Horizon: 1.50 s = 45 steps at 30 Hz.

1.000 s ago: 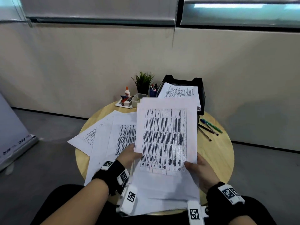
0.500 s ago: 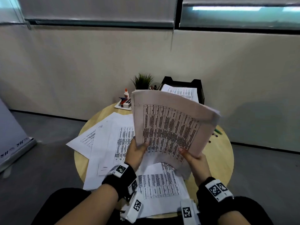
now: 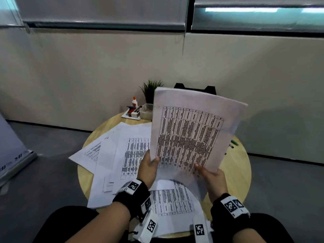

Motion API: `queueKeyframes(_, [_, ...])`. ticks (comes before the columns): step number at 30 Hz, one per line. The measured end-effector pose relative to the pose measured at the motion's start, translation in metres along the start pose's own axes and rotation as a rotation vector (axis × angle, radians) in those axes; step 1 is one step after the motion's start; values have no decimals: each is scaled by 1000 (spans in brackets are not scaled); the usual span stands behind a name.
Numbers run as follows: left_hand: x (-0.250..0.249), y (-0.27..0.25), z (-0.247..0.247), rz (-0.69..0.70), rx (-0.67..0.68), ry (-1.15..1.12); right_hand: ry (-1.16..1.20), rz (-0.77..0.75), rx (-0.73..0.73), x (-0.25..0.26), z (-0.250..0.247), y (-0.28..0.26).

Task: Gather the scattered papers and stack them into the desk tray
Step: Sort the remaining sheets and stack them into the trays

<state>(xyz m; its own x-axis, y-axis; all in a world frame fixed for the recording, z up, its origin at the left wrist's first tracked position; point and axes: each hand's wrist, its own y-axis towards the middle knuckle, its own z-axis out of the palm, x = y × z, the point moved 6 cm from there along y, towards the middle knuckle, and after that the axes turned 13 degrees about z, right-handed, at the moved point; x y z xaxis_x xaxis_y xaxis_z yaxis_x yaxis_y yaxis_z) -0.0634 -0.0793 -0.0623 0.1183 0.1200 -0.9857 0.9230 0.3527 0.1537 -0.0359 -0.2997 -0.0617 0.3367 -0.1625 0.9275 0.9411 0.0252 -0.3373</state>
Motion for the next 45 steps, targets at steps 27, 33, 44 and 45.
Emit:
queueKeyframes(27, [52,-37,-15,-455,585,167,-188,492,-5,-78,-24,19])
queueKeyframes(33, [35,-14,-16,-439,553,-74,-199,534,74,-46,-18,36])
queueKeyframes(44, [32,62,4,-465,507,-164,-148,550,267,-2,-21,64])
queueKeyframes(45, [31,68,5,-461,502,-140,-175,546,248,2,-21,65])
